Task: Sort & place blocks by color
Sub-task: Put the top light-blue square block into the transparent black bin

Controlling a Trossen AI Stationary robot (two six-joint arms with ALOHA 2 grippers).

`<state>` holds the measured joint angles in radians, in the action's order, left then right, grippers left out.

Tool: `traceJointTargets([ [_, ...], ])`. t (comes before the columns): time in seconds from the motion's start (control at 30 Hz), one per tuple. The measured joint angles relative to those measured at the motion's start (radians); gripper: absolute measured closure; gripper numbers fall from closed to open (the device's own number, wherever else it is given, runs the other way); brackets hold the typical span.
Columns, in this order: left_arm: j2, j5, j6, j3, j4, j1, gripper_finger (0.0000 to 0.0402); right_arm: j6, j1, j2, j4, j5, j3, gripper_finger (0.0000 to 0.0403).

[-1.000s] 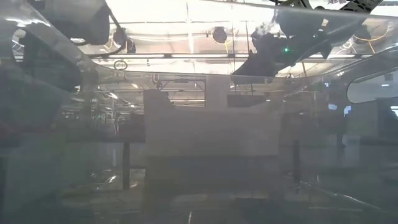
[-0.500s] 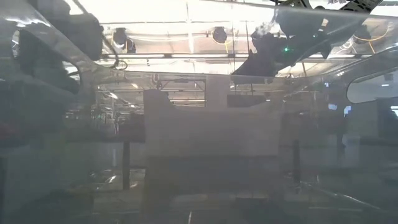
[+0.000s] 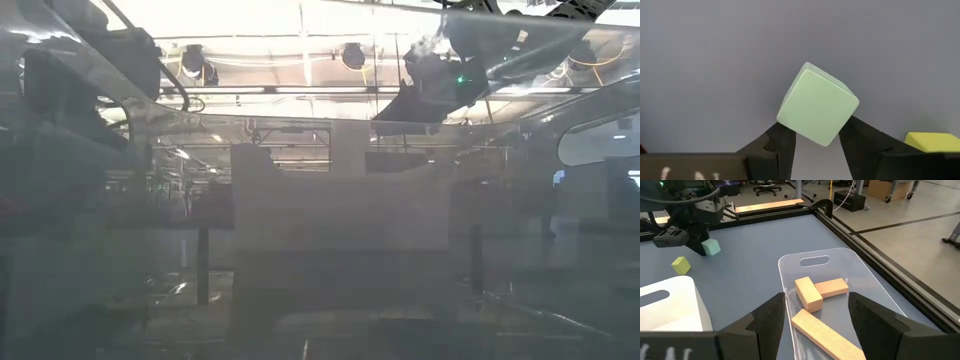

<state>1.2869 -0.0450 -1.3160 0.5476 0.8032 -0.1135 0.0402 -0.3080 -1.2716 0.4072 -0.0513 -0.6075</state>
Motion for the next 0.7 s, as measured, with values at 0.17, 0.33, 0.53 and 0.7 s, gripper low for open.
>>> traceJointTargets([
  [0.17,0.000,-0.004,0.036,0.000,0.004,0.000,0.0241,0.000,0.000,0.000,0.000,0.000,0.000,0.0193],
  [0.33,0.000,0.000,0.063,0.000,0.011,0.001,0.0215,0.000,0.000,0.000,0.000,0.000,0.000,0.0193],
  [0.53,0.000,-0.025,0.146,0.000,0.015,0.001,0.0184,0.000,0.000,0.000,0.000,0.000,0.000,0.0193],
  [0.7,0.000,-0.086,0.270,0.000,0.008,0.000,0.0172,0.000,0.000,0.000,0.000,0.000,0.000,0.0193],
])
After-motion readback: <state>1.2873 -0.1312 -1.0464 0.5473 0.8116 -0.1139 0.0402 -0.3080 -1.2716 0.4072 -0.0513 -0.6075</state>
